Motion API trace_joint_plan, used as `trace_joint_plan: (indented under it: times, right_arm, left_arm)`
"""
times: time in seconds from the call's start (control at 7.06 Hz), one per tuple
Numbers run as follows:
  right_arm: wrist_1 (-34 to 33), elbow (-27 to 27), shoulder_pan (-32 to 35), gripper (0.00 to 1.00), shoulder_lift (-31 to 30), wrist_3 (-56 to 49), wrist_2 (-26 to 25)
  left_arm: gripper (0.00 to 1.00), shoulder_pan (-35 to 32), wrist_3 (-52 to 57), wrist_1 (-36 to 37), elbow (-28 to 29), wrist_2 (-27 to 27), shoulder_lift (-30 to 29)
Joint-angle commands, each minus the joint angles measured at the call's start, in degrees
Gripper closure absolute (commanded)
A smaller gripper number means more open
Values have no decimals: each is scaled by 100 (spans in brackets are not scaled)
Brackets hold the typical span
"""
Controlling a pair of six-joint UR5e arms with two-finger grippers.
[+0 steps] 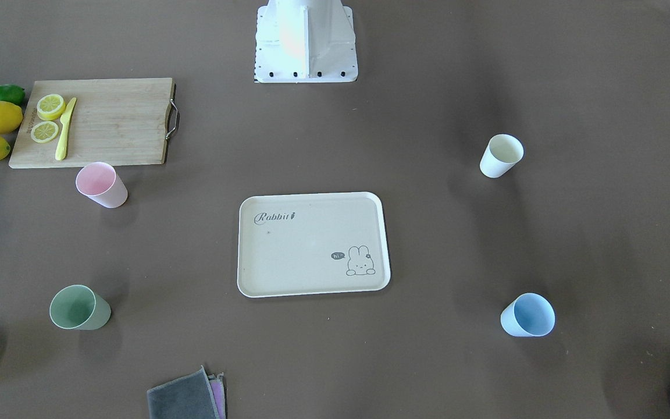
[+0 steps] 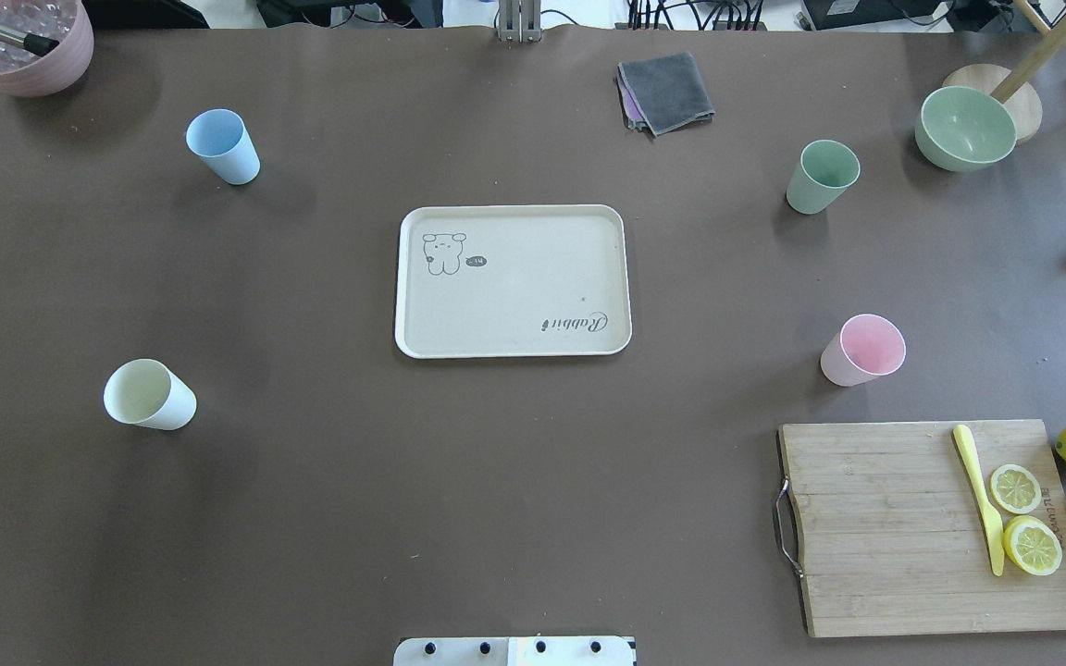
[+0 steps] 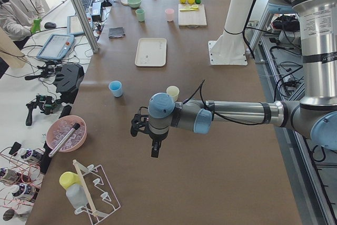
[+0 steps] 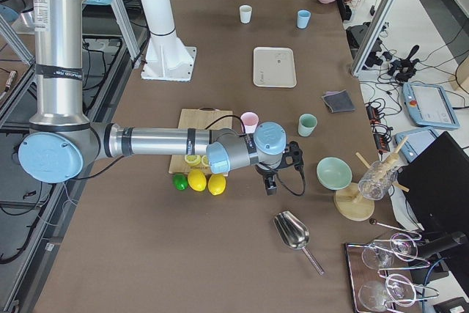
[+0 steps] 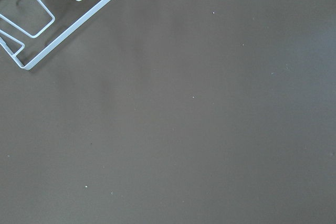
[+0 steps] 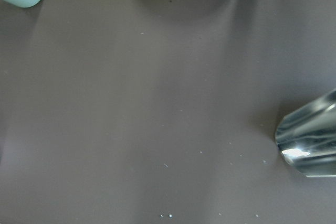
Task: Place all cups on tray
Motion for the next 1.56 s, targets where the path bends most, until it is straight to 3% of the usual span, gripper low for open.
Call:
trace_joint_plan:
  times: [0.0, 0.28, 0.43, 0.71, 1.42]
  right_arm:
    - [377, 194, -484, 0, -28, 90, 104]
    - [492, 852, -1002, 0, -89, 1184, 105]
    - [814, 907, -1214, 0, -98, 1433, 105]
    - [1289, 899, -1880, 0, -63, 2616, 114]
    - [1318, 531, -2454, 7, 288, 3447, -335]
  left_arm:
    - [2, 14, -22, -219, -10, -38, 60]
    - [2, 14, -39, -377, -37, -205, 60]
    - [2, 14, -39, -378, -28, -205, 60]
    - [2, 23, -222, -387, -28, -214, 51]
    - [2, 23, -425, -378, -19, -434, 34]
